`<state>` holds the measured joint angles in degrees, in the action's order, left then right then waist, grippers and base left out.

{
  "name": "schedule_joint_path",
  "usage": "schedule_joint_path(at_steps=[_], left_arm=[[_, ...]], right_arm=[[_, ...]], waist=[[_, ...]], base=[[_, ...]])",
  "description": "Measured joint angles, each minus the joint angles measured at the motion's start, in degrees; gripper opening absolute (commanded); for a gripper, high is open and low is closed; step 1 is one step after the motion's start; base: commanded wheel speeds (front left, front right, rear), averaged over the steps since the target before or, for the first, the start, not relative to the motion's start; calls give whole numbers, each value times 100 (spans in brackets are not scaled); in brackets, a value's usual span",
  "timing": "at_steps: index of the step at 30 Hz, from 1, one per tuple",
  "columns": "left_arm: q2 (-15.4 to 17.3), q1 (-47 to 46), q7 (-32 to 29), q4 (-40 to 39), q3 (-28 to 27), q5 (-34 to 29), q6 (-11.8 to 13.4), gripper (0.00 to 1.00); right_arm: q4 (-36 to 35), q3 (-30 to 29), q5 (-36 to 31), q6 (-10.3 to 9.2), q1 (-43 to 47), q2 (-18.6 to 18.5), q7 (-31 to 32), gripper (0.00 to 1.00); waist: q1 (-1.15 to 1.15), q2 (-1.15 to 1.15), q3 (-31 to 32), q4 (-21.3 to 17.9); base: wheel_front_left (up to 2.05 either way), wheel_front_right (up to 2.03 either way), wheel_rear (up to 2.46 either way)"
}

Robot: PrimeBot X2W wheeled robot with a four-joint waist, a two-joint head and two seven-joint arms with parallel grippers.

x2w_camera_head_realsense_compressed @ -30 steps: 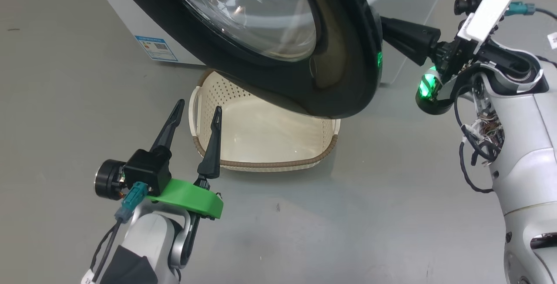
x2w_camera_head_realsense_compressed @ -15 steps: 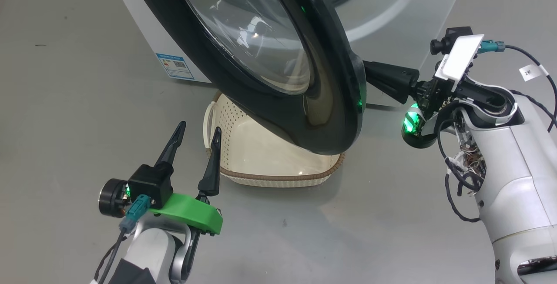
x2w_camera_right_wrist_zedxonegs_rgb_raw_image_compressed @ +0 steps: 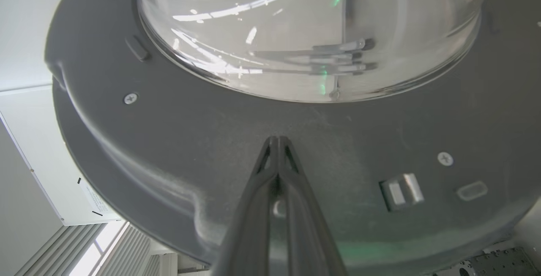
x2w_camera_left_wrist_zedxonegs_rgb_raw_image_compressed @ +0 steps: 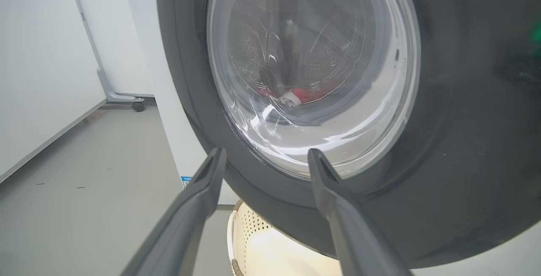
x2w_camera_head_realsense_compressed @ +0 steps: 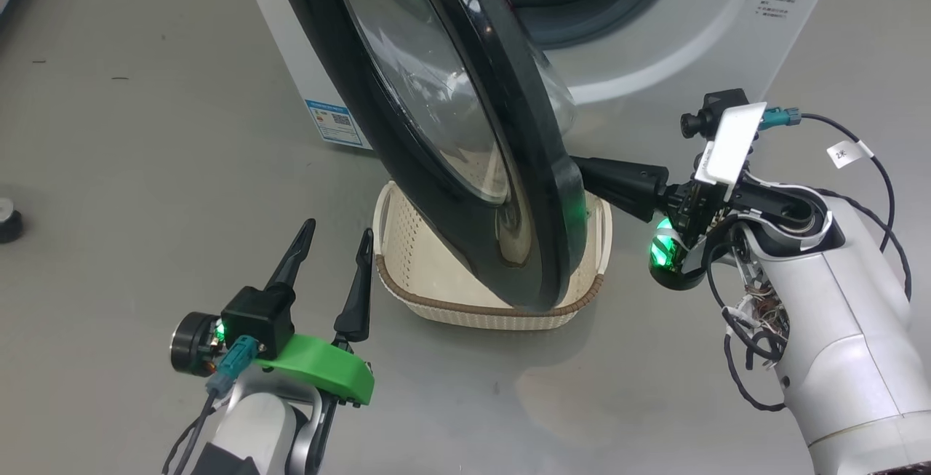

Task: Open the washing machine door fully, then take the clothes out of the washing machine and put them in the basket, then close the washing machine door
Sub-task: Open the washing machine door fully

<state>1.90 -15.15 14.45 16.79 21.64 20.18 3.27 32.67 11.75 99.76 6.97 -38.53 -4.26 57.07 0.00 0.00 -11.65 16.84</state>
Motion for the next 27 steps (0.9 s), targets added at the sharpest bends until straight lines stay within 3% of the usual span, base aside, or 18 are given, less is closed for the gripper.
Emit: schedule_joint_path(at_steps=[27], left_arm=[[1, 118, 0, 124, 115, 198, 48, 100]], right_arm=[[-705, 975, 579, 0, 644, 27, -100, 0]], waist=[[0, 0, 280, 888]], base=[[0, 0, 0]])
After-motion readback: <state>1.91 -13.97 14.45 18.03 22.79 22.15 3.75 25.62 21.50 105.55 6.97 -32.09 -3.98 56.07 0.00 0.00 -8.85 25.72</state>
